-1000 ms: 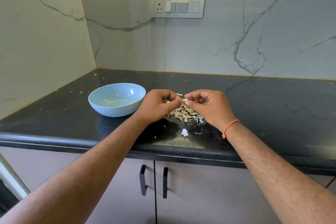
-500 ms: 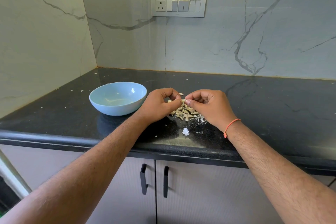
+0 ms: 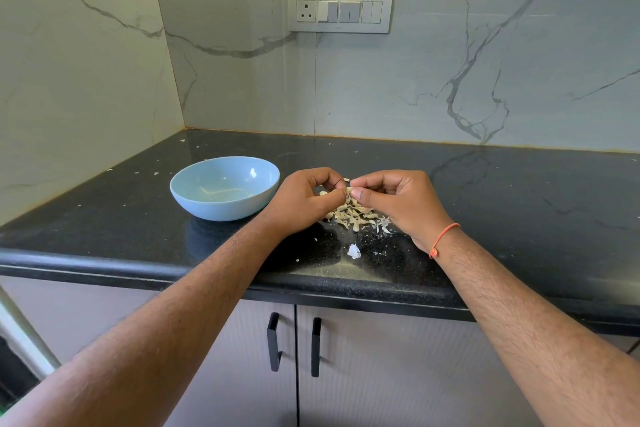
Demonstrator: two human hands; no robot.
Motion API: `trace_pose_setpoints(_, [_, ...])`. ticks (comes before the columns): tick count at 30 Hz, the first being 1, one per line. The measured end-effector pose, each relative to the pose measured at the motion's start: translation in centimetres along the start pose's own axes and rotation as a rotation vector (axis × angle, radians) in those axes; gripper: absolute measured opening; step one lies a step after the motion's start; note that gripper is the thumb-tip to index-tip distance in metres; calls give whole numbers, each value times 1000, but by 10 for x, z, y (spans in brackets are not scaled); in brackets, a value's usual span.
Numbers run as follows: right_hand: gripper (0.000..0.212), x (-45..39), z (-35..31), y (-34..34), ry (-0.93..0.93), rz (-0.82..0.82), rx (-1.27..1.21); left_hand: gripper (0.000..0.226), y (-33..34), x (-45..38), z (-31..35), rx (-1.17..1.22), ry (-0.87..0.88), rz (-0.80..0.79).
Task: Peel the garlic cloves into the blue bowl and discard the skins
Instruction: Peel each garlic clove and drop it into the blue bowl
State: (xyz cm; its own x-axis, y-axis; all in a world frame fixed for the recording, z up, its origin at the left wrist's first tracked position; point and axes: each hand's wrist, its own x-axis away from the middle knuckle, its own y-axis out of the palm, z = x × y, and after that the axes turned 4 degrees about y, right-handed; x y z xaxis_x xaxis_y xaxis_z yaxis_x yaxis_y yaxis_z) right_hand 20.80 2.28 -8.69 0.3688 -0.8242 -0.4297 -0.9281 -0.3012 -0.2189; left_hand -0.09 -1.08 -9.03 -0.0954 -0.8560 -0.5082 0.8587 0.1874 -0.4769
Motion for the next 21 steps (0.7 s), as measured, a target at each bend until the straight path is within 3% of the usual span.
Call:
trace_pose_setpoints(3, [19, -1, 1, -1, 23, -13, -49, 6, 1, 0, -2, 5, -6, -4])
trace_pose_setpoints(11, [21, -2, 6, -1, 11, -35, 116, 9, 1, 1, 0, 4, -7, -8])
trace_pose_setpoints(21, [25, -1, 9, 3, -216, 30, 415, 9, 1, -1, -4, -10, -18, -22])
